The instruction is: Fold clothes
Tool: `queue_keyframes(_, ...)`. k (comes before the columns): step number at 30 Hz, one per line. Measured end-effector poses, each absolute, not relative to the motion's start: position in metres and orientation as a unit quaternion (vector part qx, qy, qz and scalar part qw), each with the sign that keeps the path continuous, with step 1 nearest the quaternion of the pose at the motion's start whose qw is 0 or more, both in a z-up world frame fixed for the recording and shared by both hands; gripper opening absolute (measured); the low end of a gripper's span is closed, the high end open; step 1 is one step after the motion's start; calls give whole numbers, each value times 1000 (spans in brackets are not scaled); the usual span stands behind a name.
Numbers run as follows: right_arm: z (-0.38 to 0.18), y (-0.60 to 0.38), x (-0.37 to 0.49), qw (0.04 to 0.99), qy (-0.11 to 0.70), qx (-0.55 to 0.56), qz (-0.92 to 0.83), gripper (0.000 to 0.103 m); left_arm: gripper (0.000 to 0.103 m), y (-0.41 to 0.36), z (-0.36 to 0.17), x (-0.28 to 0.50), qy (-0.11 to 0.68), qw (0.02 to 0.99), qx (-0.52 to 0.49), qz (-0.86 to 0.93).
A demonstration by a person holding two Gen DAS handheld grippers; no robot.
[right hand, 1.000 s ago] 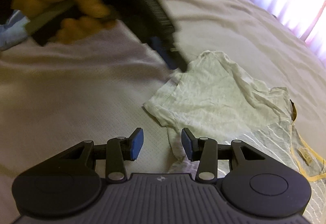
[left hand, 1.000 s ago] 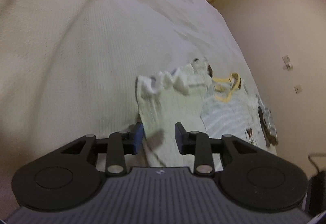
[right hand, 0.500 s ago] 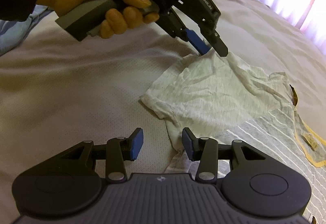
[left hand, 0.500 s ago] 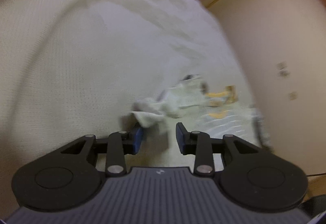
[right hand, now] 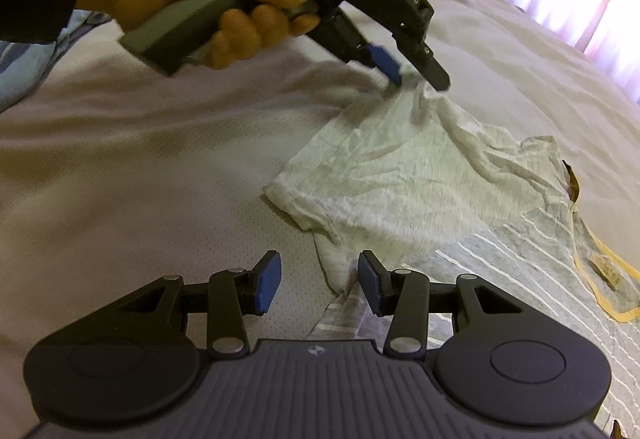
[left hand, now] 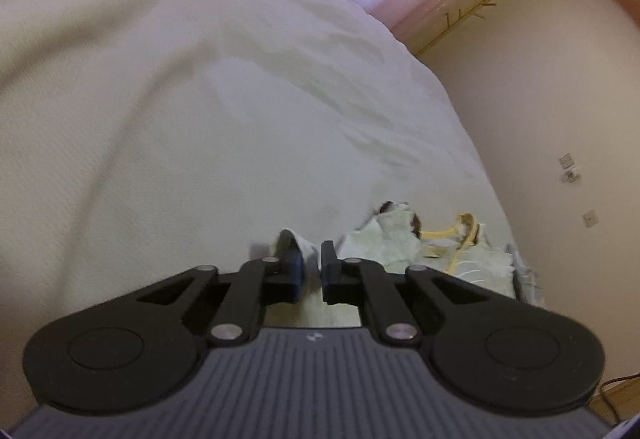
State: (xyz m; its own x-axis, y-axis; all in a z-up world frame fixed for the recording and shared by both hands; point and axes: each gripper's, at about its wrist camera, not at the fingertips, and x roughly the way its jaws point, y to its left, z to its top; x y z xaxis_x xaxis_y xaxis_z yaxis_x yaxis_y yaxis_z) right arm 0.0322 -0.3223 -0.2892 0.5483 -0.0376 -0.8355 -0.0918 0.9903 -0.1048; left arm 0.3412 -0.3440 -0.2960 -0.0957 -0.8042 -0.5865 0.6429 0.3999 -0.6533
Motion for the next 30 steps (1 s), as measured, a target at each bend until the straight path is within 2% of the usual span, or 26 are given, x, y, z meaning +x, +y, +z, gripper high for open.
queue_keyframes(9, -290, -295, 51, 876, 464, -129, 31, 45, 1, -342, -294, 345, 501, 690, -66, -519)
queue_keyframes(16, -299, -282, 63, 865, 454, -214, 20, 39, 1, -341, -290, 342, 494, 694, -66, -521)
queue_keyframes(17, -301, -284, 65, 863, 458, -215, 19, 35, 1, -341, -290, 342, 491, 695, -66, -521)
queue_keyframes(18, -304, -286, 68, 860, 462, -214, 18, 14, 1, -340, -289, 342, 489, 696, -67, -521)
queue_keyframes(19, -304, -287, 68, 861, 461, -213, 22, 0, 1, -340, -289, 343, 487, 697, -65, -522)
queue_keyframes(26, -312, -275, 65, 865, 452, -213, 49, 2, 0, -342, -290, 345, 487, 707, -41, -511)
queue_keyframes(30, -316, -278, 61, 869, 456, -185, 61, 21, 2, -335, -286, 343, 483, 716, -36, -503)
